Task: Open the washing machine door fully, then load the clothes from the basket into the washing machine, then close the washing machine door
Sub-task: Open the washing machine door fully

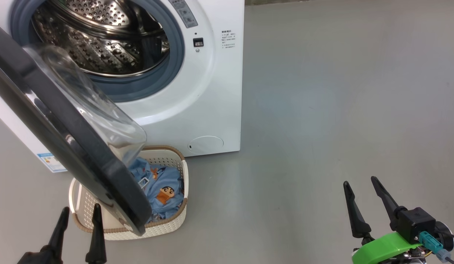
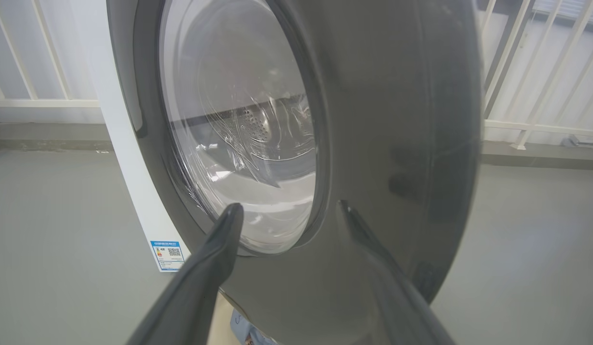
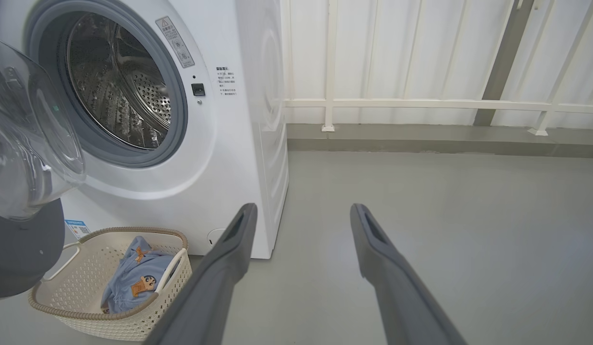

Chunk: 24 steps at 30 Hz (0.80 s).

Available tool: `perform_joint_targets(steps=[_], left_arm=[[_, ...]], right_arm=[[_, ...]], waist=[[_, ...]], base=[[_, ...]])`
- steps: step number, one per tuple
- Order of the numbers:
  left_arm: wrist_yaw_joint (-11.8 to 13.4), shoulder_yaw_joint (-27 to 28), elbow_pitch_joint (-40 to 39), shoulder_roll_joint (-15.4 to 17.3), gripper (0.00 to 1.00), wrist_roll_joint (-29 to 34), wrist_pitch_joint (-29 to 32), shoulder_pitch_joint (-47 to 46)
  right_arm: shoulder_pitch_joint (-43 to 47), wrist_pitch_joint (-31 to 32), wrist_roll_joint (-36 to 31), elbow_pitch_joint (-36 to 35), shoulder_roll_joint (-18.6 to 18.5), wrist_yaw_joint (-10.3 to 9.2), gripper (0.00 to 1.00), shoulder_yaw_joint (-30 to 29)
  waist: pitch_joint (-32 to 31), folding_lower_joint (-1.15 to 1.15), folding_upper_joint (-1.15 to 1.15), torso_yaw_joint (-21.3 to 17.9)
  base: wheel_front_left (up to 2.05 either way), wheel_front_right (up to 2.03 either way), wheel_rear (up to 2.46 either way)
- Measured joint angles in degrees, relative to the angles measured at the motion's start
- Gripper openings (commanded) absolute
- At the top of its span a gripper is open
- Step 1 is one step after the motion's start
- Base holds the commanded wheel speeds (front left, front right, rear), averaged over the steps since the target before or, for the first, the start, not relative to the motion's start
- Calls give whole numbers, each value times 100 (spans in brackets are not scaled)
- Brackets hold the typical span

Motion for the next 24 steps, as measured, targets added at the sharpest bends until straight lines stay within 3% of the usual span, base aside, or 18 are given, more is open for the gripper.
perform_joint_targets(steps=[2,4,13,19,24], left_arm=[[0,0,2,-9,98,-1,0,0],[0,-5,29,-12,0,-4,1,1],[0,237,-269,-48,0,-236,1,-8],[1,697,-1338,-66,0,-716,0,-353],[1,303,-2391,74,0,-706,-8,-769]], right_arm=[[1,0,0,4,0,0,100,-1],[1,0,1,13,0,0,100,-2],[2,0,69,-10,1,0,100,-7],[3,0,175,-13,2,0,100,-8],[4,0,201,11,3,0,100,18]], waist=[[-14,0,0,0],[-31,0,0,-1],[-40,0,0,25],[-27,0,0,36],[-16,0,0,13]], base=[[0,0,0],[0,0,0],[0,0,0],[0,0,0],[0,0,0]])
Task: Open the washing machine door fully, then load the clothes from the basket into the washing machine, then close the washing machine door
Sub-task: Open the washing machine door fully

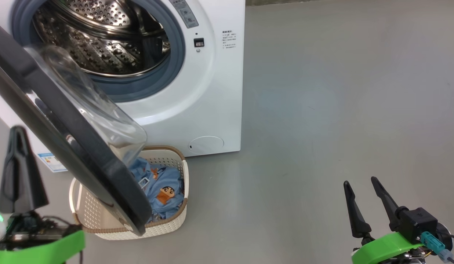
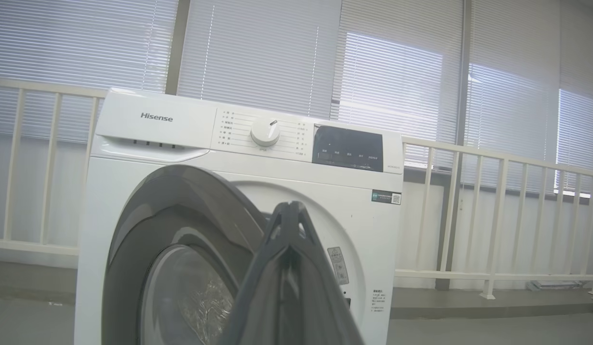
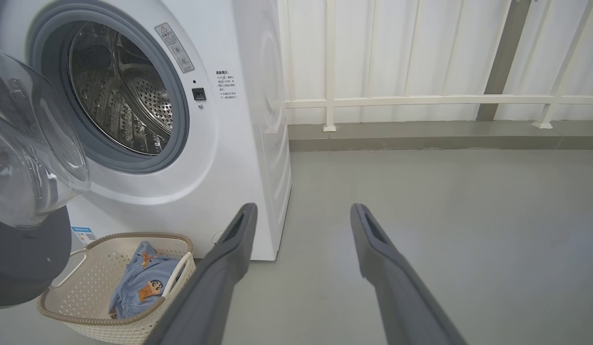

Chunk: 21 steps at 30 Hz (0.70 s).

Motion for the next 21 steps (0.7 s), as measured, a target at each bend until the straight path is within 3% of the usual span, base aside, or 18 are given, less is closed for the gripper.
perform_joint_targets(steps=[4,9,16,21], left_arm=[[0,-501,-513,131,0,133,-1,-130],[0,-1382,-565,298,0,268,-1,-124],[0,-2356,-51,350,0,347,0,-62],[0,-2658,385,332,0,341,0,-8]], right_arm=[[-1,0,15,32,0,0,100,37],[-1,0,62,58,0,0,100,97],[-1,1,154,156,0,0,100,286],[-3,0,155,188,0,0,100,323]], waist=[[8,0,0,-44],[25,0,0,-102],[64,0,0,-154],[120,0,0,-183]], base=[[0,0,0],[0,0,0],[0,0,0],[0,0,0]])
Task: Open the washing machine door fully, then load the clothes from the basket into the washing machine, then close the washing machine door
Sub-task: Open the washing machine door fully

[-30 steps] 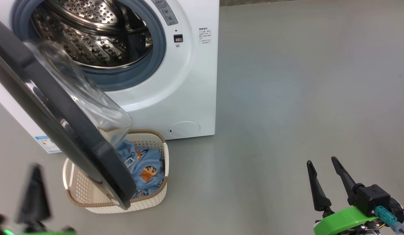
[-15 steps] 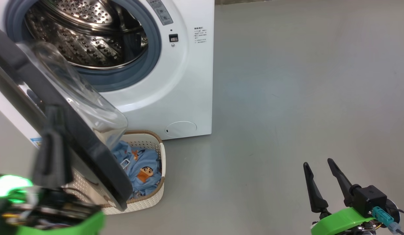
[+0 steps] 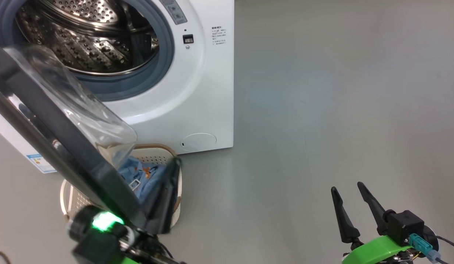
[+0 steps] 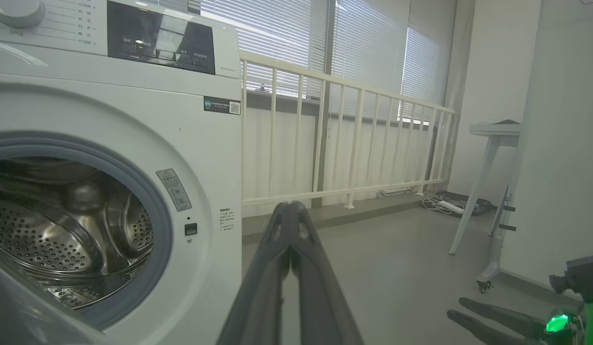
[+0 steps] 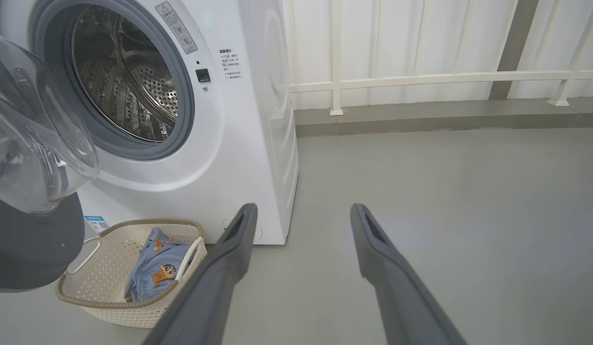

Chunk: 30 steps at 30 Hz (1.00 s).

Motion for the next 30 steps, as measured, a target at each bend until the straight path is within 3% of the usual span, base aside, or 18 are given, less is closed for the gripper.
perform_joint_targets(steps=[9,17,30], left_arm=[[0,-266,809,-100,0,7,2,219],[0,237,1730,-193,0,4,2,297],[0,460,2203,-324,0,-83,3,-66]], right_arm=[[-2,1,102,83,0,0,100,152],[-8,1,196,102,0,0,100,149],[-122,1,300,177,-1,0,100,149]], waist=[[89,0,0,-36],[157,0,0,-57],[198,0,0,-38]], base=[[0,0,0],[0,0,0],[0,0,0]])
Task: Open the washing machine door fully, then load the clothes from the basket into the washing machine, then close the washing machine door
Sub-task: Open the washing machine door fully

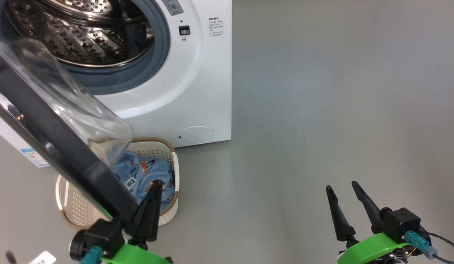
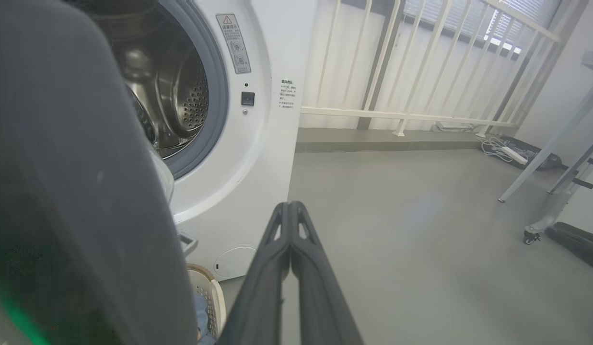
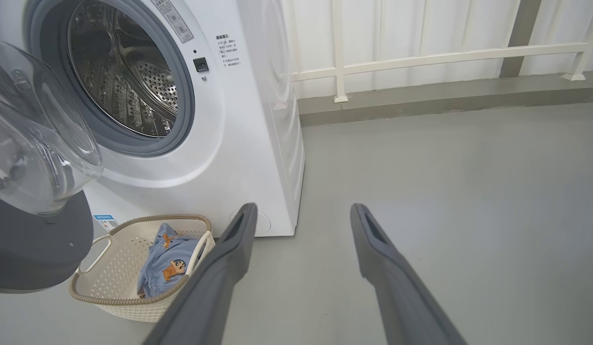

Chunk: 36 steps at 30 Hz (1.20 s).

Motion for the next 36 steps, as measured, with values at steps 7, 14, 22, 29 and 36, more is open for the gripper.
perform_joint_targets(steps=[7,14,22,29,36], left_arm=[[-1,-3,1,-41,0,-33,0,-166],[-1,-18,153,-59,0,-121,-1,-169],[-1,233,237,-122,0,-174,0,-259],[-1,544,339,-140,0,-171,-1,-255],[-53,823,368,-261,0,-151,5,-195]], right_arm=[[1,0,1,38,0,0,100,7],[1,0,43,88,0,0,100,16],[1,0,54,119,-1,1,100,16],[1,0,103,136,0,0,100,12],[2,0,208,167,0,1,100,3]], waist=[[10,0,0,17],[-6,0,0,15],[-5,0,0,27],[18,0,0,71],[-1,0,0,174]], base=[[0,0,0],[0,0,0],[0,0,0],[0,0,0],[0,0,0]])
